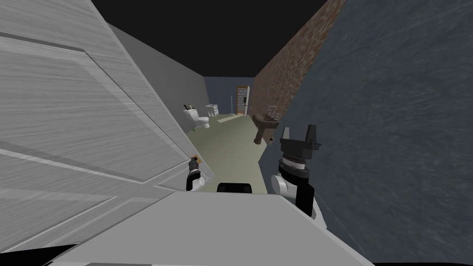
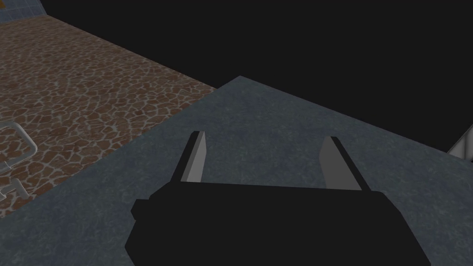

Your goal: Push the door open

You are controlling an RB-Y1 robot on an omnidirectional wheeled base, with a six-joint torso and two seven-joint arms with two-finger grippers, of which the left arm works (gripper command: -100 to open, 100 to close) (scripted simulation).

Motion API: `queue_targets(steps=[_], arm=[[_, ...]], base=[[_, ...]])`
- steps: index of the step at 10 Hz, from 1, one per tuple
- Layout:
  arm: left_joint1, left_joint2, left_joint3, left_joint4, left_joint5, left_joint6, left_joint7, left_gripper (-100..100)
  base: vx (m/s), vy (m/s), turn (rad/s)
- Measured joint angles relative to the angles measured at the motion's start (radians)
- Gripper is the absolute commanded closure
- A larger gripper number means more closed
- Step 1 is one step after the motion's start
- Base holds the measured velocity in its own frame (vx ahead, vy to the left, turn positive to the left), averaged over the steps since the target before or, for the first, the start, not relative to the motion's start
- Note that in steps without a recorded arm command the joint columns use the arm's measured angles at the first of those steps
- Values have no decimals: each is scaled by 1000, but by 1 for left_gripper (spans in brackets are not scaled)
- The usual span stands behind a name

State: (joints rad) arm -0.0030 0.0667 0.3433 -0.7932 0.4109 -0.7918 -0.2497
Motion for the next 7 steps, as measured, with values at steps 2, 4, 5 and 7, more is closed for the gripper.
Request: queue_targets(steps=[2, 4, 5, 7], arm=[[14, -3, 28, -21, 27, 13, -19, 100], [10, -4, 59, -6, 53, -1, -36, 100], [16, -4, 74, 2, 67, -15, -39, 100], [36, -19, 100, -41, 88, 2, -61, 100]], base=[[175, 40, -54], [200, 33, -43], [137, 34, -6], [168, 40, -42]])
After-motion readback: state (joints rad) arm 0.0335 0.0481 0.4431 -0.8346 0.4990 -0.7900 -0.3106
